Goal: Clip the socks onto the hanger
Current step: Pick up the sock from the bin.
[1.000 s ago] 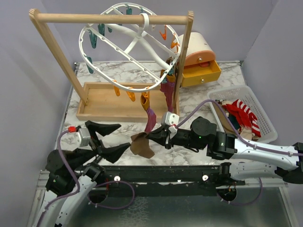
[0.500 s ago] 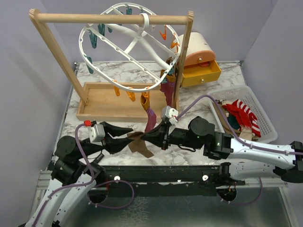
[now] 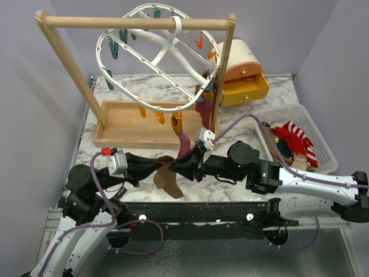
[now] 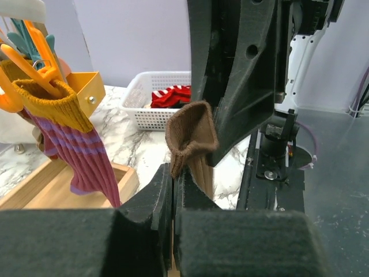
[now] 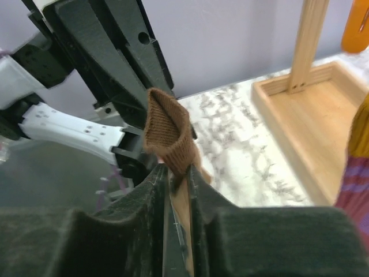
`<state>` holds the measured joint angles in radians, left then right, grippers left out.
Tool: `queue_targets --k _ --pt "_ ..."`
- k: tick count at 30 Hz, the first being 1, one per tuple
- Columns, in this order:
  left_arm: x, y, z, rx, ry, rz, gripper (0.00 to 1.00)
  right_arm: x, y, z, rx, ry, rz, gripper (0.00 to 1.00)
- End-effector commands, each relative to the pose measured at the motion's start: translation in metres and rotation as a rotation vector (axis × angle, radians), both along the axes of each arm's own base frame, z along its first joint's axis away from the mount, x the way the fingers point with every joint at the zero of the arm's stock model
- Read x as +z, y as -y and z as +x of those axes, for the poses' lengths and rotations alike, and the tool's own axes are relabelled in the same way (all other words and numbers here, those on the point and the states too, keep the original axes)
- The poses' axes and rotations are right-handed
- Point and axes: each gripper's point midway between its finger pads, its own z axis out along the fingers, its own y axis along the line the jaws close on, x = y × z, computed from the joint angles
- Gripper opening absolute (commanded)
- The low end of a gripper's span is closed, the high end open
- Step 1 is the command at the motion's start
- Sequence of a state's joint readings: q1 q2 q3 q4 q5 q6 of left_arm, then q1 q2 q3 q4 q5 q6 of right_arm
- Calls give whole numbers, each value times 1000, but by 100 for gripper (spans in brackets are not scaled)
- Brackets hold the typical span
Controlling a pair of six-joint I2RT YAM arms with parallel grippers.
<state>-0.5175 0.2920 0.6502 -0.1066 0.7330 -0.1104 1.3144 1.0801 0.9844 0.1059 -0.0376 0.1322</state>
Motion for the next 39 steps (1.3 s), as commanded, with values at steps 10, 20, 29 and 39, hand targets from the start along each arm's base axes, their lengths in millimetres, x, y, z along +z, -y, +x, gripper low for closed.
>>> queue_targets --k 10,20,29,39 --pt "11 -38 28 315 54 -59 0 64 48 73 -490 -38 144 73" --pt "14 -45 43 394 71 -79 0 117 41 91 -605 -219 248 78" --pt "15 -52 54 459 77 -57 0 143 14 80 -474 -61 143 65" --pt "4 -58 70 536 66 9 0 95 -6 49 -256 -28 -14 61"
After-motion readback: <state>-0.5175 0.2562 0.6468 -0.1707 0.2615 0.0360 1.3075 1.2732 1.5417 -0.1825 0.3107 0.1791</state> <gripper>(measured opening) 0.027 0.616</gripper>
